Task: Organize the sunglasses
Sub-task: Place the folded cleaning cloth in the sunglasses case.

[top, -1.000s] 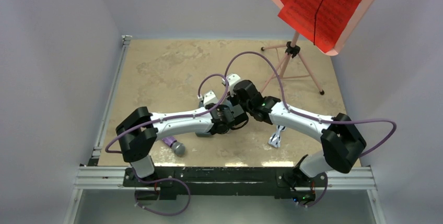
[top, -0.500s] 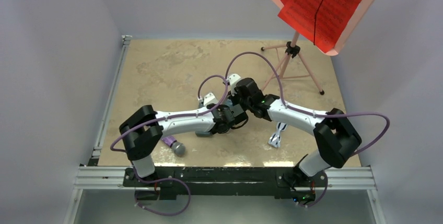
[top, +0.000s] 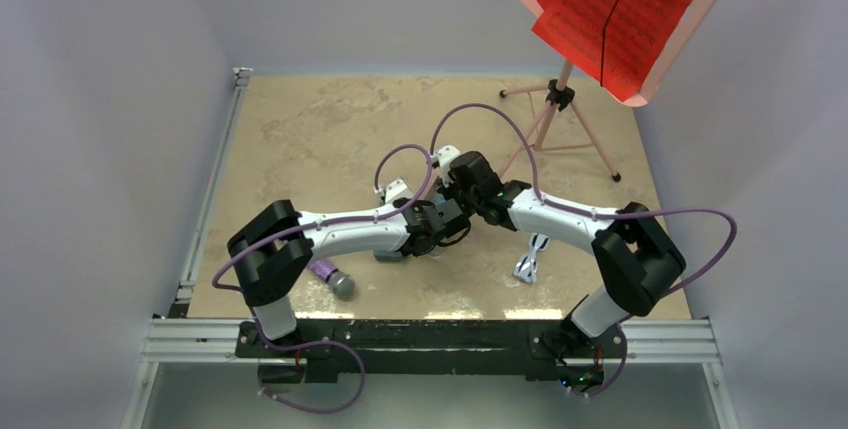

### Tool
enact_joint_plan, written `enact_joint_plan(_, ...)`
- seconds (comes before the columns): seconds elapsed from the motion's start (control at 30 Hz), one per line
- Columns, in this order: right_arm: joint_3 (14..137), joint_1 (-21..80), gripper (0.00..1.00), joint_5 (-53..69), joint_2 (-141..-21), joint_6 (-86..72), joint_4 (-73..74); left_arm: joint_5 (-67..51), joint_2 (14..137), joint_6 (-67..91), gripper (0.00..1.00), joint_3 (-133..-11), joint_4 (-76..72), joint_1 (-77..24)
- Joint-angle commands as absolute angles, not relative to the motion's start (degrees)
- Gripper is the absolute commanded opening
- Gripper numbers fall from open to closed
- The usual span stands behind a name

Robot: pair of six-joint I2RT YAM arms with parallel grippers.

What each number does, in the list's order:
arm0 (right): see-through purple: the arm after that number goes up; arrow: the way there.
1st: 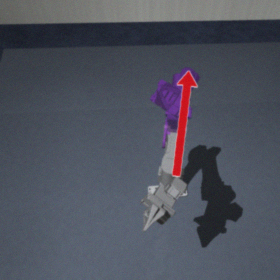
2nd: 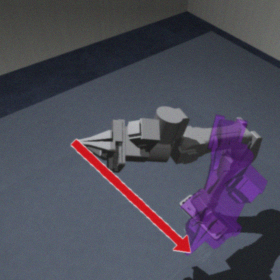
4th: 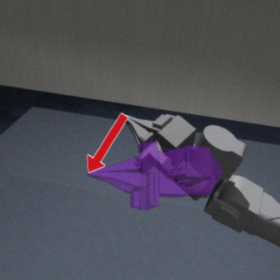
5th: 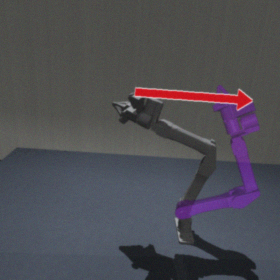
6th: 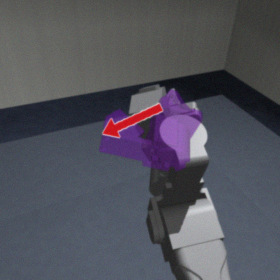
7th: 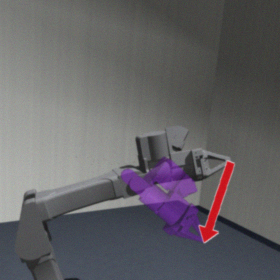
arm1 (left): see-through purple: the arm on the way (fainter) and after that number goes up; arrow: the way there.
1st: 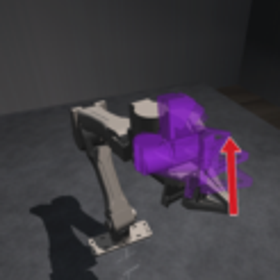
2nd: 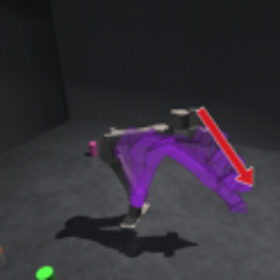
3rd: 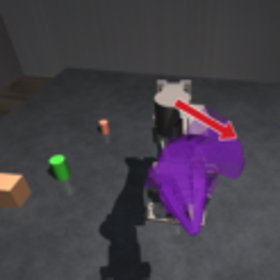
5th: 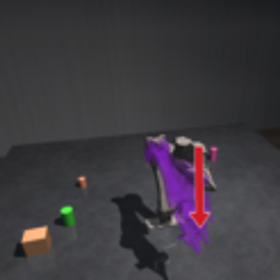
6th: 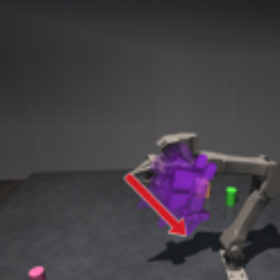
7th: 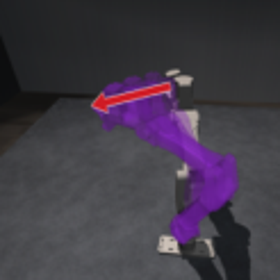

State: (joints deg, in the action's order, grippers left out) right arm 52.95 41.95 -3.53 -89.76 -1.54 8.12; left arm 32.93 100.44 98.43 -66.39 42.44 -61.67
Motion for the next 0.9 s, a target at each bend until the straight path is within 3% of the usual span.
enact_joint_plan(0.0,54.67,41.09,0.0,-4.08,-90.58,-1.82,7.84,32.89,100.98,99.23,0.0,-66.53,41.67,-61.4)
enact_joint_plan(0.87,58.15,39.82,0.03,-6.54,-97.55,-4.37,4.76,31.78,103.27,99.67,0.0,-67.23,42.36,-61.35)
